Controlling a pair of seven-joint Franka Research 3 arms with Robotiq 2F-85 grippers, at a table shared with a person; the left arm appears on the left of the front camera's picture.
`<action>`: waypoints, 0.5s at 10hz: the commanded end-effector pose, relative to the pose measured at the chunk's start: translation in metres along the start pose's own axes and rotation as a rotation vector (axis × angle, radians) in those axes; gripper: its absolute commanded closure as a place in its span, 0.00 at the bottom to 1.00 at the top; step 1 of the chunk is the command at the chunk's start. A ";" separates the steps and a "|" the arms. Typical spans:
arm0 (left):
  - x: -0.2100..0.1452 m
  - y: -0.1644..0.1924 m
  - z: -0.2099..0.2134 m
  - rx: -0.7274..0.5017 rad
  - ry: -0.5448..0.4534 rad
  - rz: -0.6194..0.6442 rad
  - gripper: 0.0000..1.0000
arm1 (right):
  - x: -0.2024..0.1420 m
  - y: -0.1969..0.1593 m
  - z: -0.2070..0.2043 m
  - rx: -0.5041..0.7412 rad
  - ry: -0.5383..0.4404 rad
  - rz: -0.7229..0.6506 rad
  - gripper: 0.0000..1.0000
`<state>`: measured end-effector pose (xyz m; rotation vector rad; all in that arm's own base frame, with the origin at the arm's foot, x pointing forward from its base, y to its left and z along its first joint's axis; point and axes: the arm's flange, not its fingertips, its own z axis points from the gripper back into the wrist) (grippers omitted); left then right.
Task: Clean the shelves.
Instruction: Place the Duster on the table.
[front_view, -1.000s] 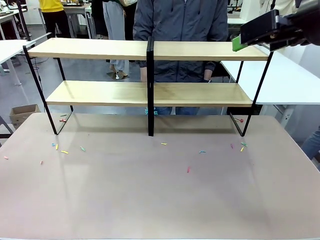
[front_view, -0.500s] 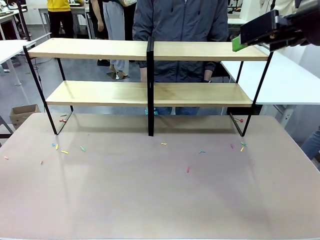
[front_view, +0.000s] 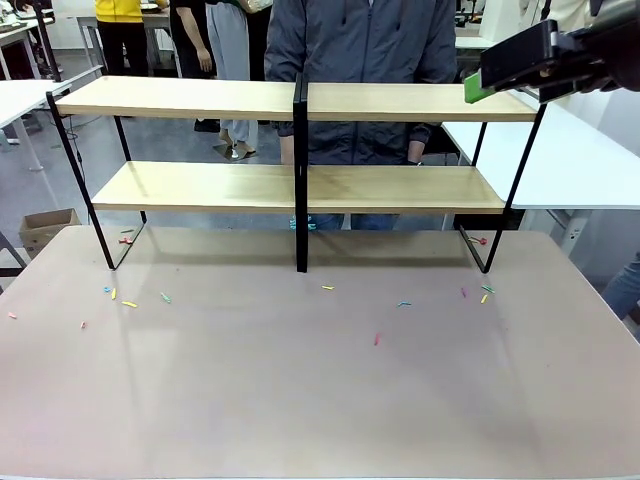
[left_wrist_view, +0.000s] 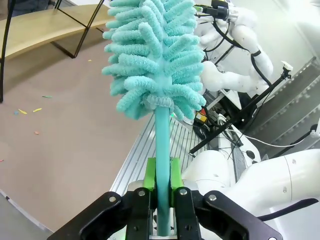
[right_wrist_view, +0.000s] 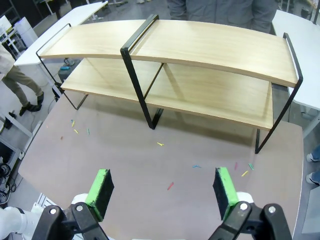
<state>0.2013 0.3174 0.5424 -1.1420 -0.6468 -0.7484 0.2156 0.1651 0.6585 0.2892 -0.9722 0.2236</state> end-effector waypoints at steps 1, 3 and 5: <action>0.001 -0.001 0.003 -0.008 0.000 0.001 0.87 | 0.000 0.000 0.000 -0.008 0.003 -0.001 0.00; 0.000 0.000 0.000 0.000 0.000 0.000 0.87 | 0.000 0.000 0.000 -0.008 0.003 -0.001 0.00; 0.018 -0.001 -0.066 -0.145 0.237 -0.157 0.87 | -0.013 -0.029 0.000 0.034 0.156 -0.094 0.00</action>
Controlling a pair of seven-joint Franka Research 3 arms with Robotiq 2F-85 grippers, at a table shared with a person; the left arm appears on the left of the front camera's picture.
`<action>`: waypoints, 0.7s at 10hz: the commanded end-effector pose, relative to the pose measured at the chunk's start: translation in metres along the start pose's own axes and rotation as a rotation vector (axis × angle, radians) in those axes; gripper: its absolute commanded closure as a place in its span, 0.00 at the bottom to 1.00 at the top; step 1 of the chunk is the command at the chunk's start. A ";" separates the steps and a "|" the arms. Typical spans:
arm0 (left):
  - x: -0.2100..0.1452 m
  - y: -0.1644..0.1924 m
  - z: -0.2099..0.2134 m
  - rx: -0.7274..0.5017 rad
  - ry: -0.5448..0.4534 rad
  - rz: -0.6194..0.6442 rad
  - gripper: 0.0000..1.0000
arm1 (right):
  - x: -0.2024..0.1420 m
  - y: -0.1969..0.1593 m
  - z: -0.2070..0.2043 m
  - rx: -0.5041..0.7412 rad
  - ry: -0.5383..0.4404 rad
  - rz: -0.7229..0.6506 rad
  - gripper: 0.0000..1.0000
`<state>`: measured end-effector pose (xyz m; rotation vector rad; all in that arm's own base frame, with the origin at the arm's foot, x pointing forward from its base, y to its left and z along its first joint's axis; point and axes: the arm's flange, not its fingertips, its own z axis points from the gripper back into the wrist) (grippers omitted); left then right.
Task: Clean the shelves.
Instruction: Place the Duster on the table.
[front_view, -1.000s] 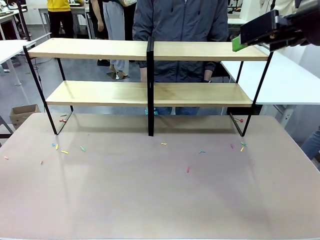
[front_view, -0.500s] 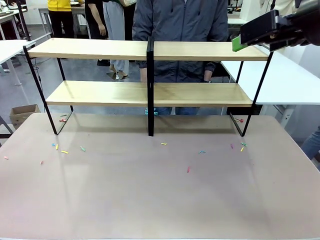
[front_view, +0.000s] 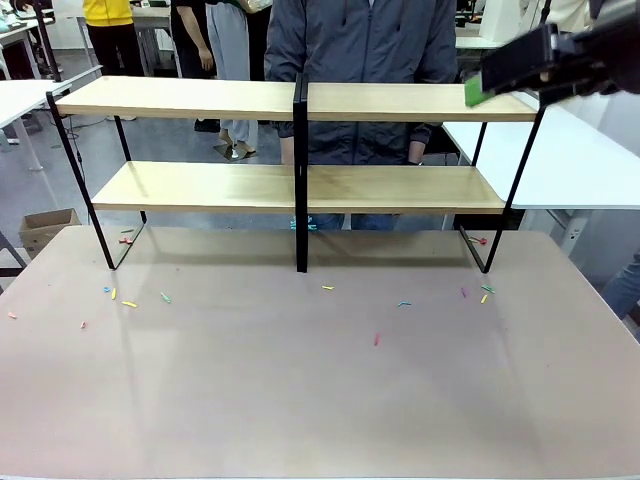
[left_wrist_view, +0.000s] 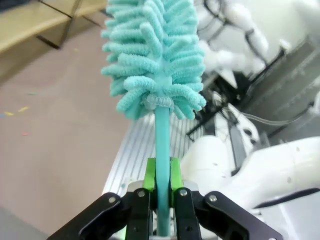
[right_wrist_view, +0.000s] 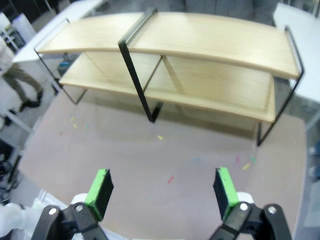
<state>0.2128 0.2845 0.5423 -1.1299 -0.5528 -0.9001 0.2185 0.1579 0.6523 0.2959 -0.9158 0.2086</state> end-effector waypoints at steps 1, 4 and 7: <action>0.022 0.010 -0.062 -0.105 0.173 -0.097 0.87 | -0.019 -0.060 0.004 0.154 0.238 -0.199 0.00; 0.040 0.039 -0.159 -0.113 0.293 -0.144 0.87 | -0.074 -0.169 -0.034 0.397 0.411 -0.543 0.00; 0.024 0.075 -0.268 -0.052 0.394 -0.137 0.87 | -0.148 -0.175 -0.080 0.466 0.435 -0.673 0.00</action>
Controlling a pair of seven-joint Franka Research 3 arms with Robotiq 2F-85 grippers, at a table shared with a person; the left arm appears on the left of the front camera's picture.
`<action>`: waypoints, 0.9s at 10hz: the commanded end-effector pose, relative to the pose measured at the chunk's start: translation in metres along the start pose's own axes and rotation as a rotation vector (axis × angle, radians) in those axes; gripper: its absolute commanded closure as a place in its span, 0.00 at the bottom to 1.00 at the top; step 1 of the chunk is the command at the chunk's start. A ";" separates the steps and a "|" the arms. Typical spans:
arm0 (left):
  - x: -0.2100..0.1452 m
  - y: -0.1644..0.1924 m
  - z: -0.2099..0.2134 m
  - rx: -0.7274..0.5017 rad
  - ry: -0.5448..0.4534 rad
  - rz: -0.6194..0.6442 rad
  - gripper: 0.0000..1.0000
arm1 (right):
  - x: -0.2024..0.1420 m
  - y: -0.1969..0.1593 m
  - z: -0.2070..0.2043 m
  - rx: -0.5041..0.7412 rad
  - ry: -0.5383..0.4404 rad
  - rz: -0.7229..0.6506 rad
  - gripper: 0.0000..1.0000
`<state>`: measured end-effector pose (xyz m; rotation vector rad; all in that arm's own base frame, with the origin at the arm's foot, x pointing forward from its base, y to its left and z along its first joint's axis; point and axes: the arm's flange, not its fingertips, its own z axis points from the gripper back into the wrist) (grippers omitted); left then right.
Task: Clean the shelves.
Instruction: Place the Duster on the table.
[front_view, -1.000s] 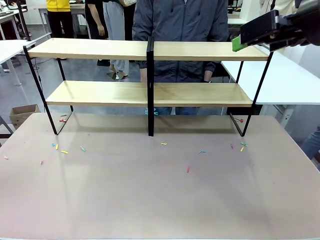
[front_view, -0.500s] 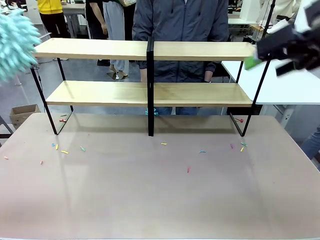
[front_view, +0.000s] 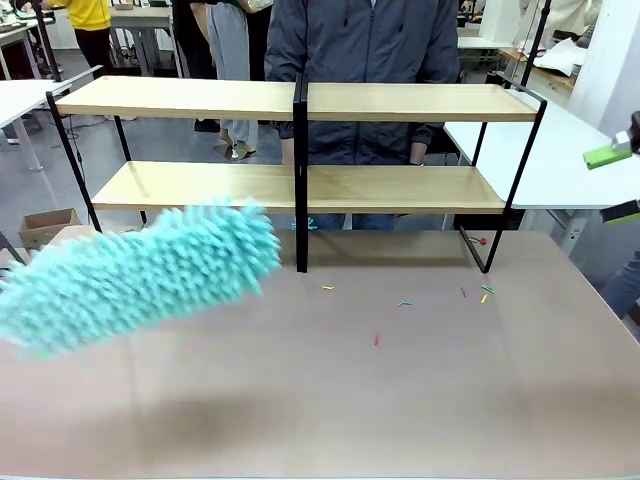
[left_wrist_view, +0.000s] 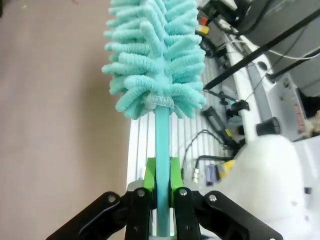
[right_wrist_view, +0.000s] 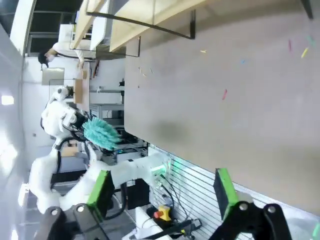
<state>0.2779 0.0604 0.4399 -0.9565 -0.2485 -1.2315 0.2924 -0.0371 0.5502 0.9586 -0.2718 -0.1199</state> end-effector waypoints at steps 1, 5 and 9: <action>0.002 0.011 -0.036 0.091 0.015 0.219 0.87 | -0.092 -0.034 -0.089 -0.318 -0.092 0.037 0.00; -0.002 0.010 -0.025 0.035 0.027 0.063 0.87 | 0.033 -0.016 -0.052 -0.077 0.149 -0.002 0.00; 0.051 0.059 -0.064 0.313 0.162 -0.104 0.87 | 0.040 -0.100 -0.149 0.024 0.499 -0.103 0.00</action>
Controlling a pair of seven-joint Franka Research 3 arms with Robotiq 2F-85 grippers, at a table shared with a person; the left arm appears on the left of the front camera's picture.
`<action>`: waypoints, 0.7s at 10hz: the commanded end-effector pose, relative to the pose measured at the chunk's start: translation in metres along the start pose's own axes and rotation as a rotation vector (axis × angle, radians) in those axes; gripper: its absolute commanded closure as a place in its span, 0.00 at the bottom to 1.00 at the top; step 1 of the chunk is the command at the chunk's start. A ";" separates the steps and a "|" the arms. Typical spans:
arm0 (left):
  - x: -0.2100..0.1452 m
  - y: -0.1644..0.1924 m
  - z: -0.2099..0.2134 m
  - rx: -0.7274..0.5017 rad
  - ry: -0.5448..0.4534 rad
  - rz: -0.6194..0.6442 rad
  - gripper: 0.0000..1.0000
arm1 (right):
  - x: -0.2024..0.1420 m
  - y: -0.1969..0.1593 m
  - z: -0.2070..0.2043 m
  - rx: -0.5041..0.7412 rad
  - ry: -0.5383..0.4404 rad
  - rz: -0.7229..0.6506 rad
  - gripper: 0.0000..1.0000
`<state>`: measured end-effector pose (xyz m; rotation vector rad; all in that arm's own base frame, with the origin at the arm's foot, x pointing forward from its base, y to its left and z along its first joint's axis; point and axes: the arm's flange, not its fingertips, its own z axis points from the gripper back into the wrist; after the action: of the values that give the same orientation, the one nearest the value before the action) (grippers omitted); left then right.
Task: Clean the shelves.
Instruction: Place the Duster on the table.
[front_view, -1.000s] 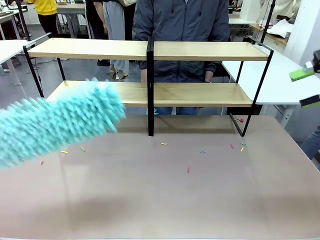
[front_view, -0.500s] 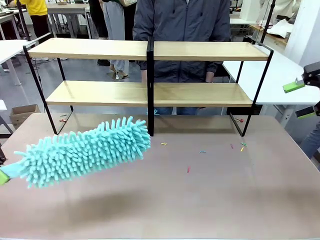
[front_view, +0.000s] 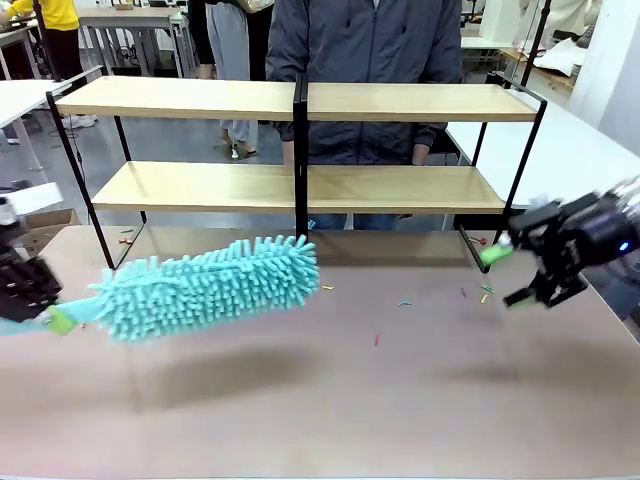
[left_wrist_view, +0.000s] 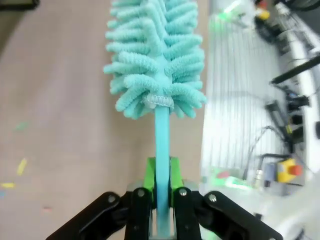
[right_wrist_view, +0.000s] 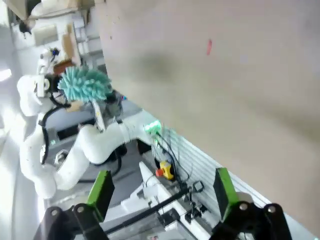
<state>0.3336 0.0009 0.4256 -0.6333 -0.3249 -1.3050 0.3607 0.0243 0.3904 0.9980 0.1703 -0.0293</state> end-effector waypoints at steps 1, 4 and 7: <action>0.016 0.005 -0.044 0.081 0.061 -0.029 0.87 | 0.017 -0.013 0.003 -0.015 0.086 -0.047 0.00; 0.023 0.021 -0.065 0.064 0.170 -0.076 0.87 | 0.000 0.000 0.000 0.000 0.000 0.000 0.00; 0.021 0.033 -0.066 0.083 0.200 -0.035 0.29 | 0.000 0.000 0.000 0.000 0.000 0.000 0.00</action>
<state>0.3696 -0.0554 0.3809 -0.4569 -0.2415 -1.4024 0.3627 0.0211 0.3928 0.9859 0.1746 -0.0073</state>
